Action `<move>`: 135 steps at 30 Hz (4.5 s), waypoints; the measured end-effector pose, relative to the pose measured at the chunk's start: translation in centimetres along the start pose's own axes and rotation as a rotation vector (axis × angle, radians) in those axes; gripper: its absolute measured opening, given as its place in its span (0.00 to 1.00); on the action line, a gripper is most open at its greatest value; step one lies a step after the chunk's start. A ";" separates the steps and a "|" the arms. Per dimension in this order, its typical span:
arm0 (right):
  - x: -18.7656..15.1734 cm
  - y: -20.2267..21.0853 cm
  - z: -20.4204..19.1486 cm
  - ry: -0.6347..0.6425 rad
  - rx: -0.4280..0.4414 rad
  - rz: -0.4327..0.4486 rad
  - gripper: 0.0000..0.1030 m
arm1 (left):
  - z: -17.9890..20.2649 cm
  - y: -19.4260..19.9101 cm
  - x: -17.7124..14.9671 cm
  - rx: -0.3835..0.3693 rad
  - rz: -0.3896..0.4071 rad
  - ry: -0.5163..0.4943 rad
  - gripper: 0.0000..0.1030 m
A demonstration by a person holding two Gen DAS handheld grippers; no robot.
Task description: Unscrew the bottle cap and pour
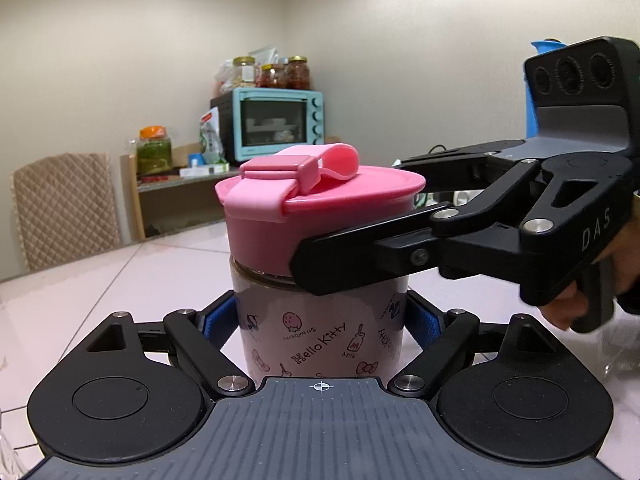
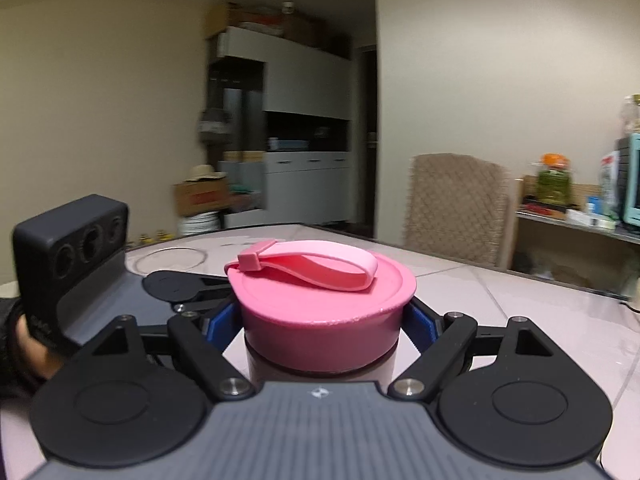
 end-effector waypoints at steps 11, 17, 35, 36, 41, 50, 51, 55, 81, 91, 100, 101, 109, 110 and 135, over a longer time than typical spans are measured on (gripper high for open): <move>0.9 0.5 -0.8 -0.021 -0.045 0.007 0.90 | 0.0 0.0 0.0 0.000 0.000 0.000 0.87; 0.9 1.5 -1.4 -0.098 -0.187 0.028 0.92 | 0.0 0.0 0.0 0.000 0.000 0.000 0.87; 0.4 -0.8 -2.9 -0.132 -0.448 0.055 0.91 | -0.1 0.0 0.0 0.000 0.000 0.000 0.87; 0.4 -0.9 -2.9 -0.133 -0.454 0.051 0.91 | -0.1 0.0 0.0 0.000 0.000 0.000 0.87; 0.4 -1.5 -3.0 -0.136 -0.472 0.040 0.84 | -0.1 0.0 0.0 -0.001 -0.001 0.001 0.87; 0.2 -1.2 -2.9 -0.091 -0.389 0.012 0.82 | 0.0 0.0 0.1 -0.001 0.001 -0.001 0.87; 0.2 -1.0 -2.8 -0.084 -0.351 0.007 0.82 | 0.0 0.0 0.1 -0.001 0.001 -0.001 0.87; 0.3 -0.7 -1.6 -0.046 -0.202 -0.009 0.82 | 0.0 -0.1 0.1 -0.002 -0.001 0.001 0.87; 1.4 1.3 -2.3 -0.029 -0.226 -0.001 0.94 | 0.1 0.2 -0.1 0.000 -0.001 -0.001 0.87; 1.1 -0.4 -2.6 -0.085 -0.371 0.024 0.93 | 0.0 0.2 -0.1 0.000 -0.001 -0.001 0.87; -0.1 -1.0 -2.3 -0.134 -0.429 0.056 0.87 | 0.0 0.2 -0.1 0.000 -0.001 0.000 0.87; -0.1 -1.0 -2.4 -0.129 -0.427 0.056 0.84 | 0.1 0.2 -0.1 0.000 -0.001 0.000 0.87; -0.2 -0.7 -2.0 -0.088 -0.316 0.040 0.82 | 0.0 0.3 -0.2 0.000 0.000 0.000 0.87; -0.1 -0.6 -1.8 -0.081 -0.281 0.037 0.82 | 0.1 0.3 -0.2 0.000 0.000 -0.001 0.87; 1.0 1.3 -0.3 -0.019 -0.059 -0.012 0.87 | -0.1 0.3 -0.2 0.000 0.000 -0.002 0.87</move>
Point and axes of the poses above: each gripper's, at about its wrist camera, not at the fingertips, and y roughly against the way its jaws point, z to its right, x to its top, the point moved 8 cm from there along -y, roughly the way its jaws point, and after that the axes turned 5 degrees about x, right-handed, at the moved point
